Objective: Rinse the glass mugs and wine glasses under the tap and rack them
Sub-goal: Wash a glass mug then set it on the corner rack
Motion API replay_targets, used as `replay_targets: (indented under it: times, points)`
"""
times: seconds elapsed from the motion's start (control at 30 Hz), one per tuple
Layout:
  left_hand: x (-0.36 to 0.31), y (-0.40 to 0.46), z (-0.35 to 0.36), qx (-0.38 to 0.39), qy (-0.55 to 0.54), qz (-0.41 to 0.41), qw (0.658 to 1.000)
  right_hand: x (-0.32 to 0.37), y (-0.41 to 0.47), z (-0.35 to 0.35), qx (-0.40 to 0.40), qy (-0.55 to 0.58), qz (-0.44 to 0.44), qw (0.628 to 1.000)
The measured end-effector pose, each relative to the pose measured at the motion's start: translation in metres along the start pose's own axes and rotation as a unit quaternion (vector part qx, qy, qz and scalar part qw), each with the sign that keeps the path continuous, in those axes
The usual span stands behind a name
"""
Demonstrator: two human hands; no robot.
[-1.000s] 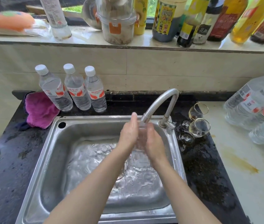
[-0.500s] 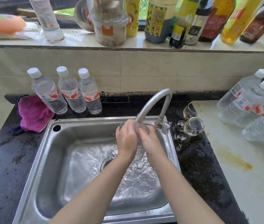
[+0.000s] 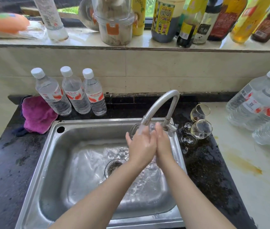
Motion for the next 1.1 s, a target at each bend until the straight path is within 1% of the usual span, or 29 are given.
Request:
replay_targets:
  times: [0.03,0.07,0.13,0.17,0.2,0.27,0.3,0.33,0.37,0.4,0.43,0.47,0.5,0.53,0.57,0.6,0.63,0.67,0.7,0.73,0.77,0.8,0.83,0.87,0.93,1.0,1.03,1.07,1.1]
  points:
    - [0.005,-0.003,-0.002,-0.005,0.052,0.070,0.996,0.001,0.004,-0.003,-0.005,0.036,0.021,0.999]
    - [0.015,-0.001,-0.004,-0.006,0.069,0.124,0.990,0.001,0.007,-0.005,-0.009,0.074,0.054,0.996]
    - [0.031,-0.001,-0.004,-0.033,0.026,0.189,0.981,0.001,0.010,-0.008,-0.021,0.160,0.131,0.978]
    - [0.036,-0.004,-0.002,-0.051,-0.018,0.194,0.980,-0.001,0.009,-0.006,-0.022,0.196,0.154,0.968]
    - [0.034,-0.009,0.000,-0.075,-0.073,0.187,0.977,-0.002,0.007,-0.003,-0.019,0.217,0.170,0.961]
    - [0.025,-0.017,0.001,-0.128,-0.202,0.122,0.963,-0.005,-0.003,0.005,-0.006,0.251,0.195,0.948]
    - [0.017,-0.016,-0.003,-0.141,-0.268,0.056,0.952,-0.008,-0.005,0.007,0.003,0.255,0.196,0.947]
    - [0.013,-0.012,-0.010,-0.125,-0.324,-0.034,0.937,-0.007,-0.007,0.008,0.009,0.250,0.184,0.951]
    - [0.014,-0.004,-0.018,-0.080,-0.362,-0.119,0.921,-0.005,-0.009,0.008,0.022,0.251,0.164,0.954]
    - [0.018,0.003,-0.025,-0.002,-0.382,-0.178,0.907,-0.003,-0.009,0.007,0.040,0.241,0.149,0.958]
    - [0.019,0.006,-0.032,0.094,-0.386,-0.217,0.892,-0.003,-0.008,0.005,0.052,0.225,0.140,0.963]
    - [0.021,0.005,-0.037,0.178,-0.386,-0.233,0.875,-0.002,-0.006,0.003,0.061,0.203,0.128,0.969]
    - [0.025,0.004,-0.039,0.233,-0.394,-0.230,0.859,0.001,-0.005,0.002,0.078,0.186,0.116,0.972]
    - [0.026,0.001,-0.039,0.256,-0.411,-0.220,0.847,0.004,-0.006,0.002,0.101,0.164,0.101,0.976]
    - [0.026,-0.001,-0.038,0.252,-0.433,-0.204,0.841,0.007,-0.004,0.001,0.116,0.134,0.086,0.980]
    - [0.028,-0.002,-0.035,0.227,-0.447,-0.187,0.845,0.012,-0.003,0.002,0.127,0.099,0.069,0.985]
    - [0.027,-0.004,-0.032,0.195,-0.454,-0.178,0.851,0.018,-0.003,0.005,0.126,0.043,0.047,0.990]
    - [0.025,-0.005,-0.029,0.154,-0.452,-0.185,0.859,0.023,-0.003,0.009,0.115,-0.037,0.020,0.992]
    - [0.024,-0.002,-0.026,0.107,-0.448,-0.210,0.862,0.024,-0.003,0.013,0.090,-0.132,-0.008,0.987]
    - [0.024,0.002,-0.022,0.064,-0.446,-0.247,0.858,0.023,-0.009,0.017,0.067,-0.210,-0.037,0.975]
    - [0.024,0.007,-0.021,0.026,-0.450,-0.280,0.848,0.017,-0.017,0.022,0.062,-0.262,-0.070,0.961]
    - [0.025,0.012,-0.020,-0.001,-0.452,-0.299,0.840,0.011,-0.027,0.026,0.062,-0.288,-0.103,0.950]
    - [0.027,0.015,-0.018,-0.014,-0.452,-0.303,0.839,0.009,-0.035,0.027,0.062,-0.293,-0.131,0.945]
    - [0.027,0.016,-0.016,-0.018,-0.454,-0.302,0.838,0.008,-0.034,0.026,0.061,-0.284,-0.137,0.947]
    - [0.026,0.007,-0.014,0.001,-0.464,-0.290,0.837,0.012,-0.013,0.022,0.093,-0.232,-0.036,0.968]
    - [0.025,-0.002,-0.011,0.034,-0.476,-0.274,0.835,0.023,0.008,0.013,0.135,-0.095,0.099,0.981]
    - [0.027,-0.004,-0.010,0.052,-0.476,-0.265,0.837,0.024,0.011,0.011,0.140,-0.027,0.119,0.983]
    - [0.028,-0.003,-0.010,0.061,-0.475,-0.258,0.839,0.024,0.010,0.010,0.142,0.030,0.109,0.983]
    - [0.028,-0.001,-0.013,0.061,-0.476,-0.252,0.840,0.021,0.006,0.009,0.135,0.047,0.076,0.987]
Point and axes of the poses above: each hand's wrist, its own y-axis towards the middle knuckle, its own z-axis out of the palm, x = y × z, the point moved 1 cm from there along y, towards the middle knuckle, and after that the axes turned 6 degrees about -z, right-handed, at the moved point
